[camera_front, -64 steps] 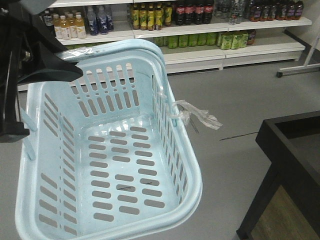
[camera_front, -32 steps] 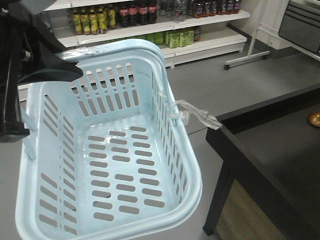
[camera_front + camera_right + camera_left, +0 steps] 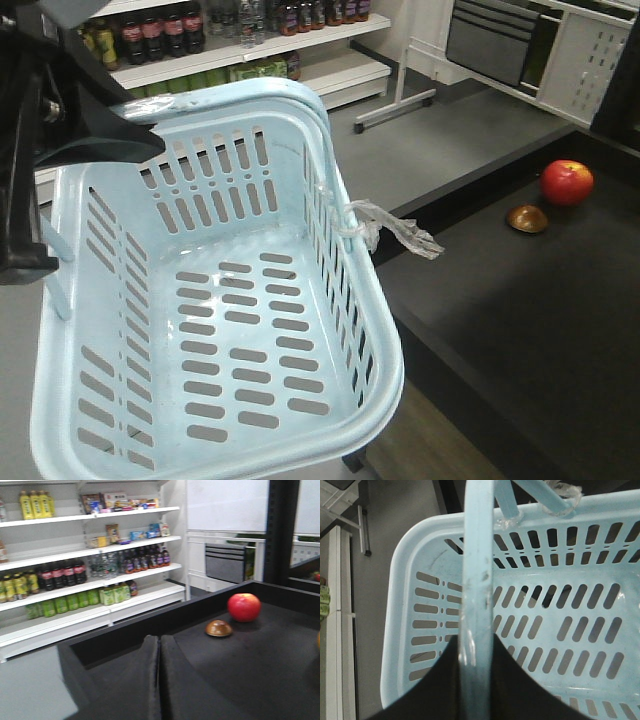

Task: Pick three apples into basket with both arms
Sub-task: 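Turn the base and drive up to the fruit table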

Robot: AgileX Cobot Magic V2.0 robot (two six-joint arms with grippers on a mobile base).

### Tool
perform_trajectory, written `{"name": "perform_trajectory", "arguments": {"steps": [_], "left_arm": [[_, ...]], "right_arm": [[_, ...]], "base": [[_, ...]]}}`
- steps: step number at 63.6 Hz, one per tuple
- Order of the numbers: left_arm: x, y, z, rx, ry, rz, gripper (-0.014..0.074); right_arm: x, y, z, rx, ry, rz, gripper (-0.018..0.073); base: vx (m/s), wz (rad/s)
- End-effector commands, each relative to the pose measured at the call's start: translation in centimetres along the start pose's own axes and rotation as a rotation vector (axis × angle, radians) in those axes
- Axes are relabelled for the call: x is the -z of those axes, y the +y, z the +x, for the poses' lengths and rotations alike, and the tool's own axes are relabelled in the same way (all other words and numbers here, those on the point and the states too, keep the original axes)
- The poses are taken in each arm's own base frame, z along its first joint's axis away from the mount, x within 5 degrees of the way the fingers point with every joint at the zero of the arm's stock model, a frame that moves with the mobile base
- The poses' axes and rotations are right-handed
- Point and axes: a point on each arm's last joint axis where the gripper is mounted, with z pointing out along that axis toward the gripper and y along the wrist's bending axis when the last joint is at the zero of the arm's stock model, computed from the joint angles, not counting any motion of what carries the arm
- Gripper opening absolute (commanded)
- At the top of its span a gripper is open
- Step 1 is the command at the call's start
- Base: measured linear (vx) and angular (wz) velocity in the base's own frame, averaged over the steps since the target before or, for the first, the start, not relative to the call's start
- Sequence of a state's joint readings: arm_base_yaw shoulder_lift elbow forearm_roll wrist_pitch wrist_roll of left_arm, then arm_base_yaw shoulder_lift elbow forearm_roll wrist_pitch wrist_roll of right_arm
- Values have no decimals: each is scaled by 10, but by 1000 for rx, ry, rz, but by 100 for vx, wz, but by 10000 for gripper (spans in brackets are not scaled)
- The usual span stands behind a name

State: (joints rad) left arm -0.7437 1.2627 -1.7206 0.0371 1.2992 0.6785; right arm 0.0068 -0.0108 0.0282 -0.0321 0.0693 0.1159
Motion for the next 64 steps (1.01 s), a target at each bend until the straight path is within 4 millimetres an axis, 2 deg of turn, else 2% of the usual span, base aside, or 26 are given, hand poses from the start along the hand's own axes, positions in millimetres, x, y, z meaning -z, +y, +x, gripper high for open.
{"name": "perform_trajectory", "arguments": {"steps": [1,64], "left_arm": [[19,4,-5,12,-87,-63,-8],[15,4,-6,12,-80,-57,-6]], "right_arm": [[0,0,-2,11,-71,-1,-9],[0,0,-2,12,-71,-1,-9]], "base": [[7,-40],[7,-47]]}}
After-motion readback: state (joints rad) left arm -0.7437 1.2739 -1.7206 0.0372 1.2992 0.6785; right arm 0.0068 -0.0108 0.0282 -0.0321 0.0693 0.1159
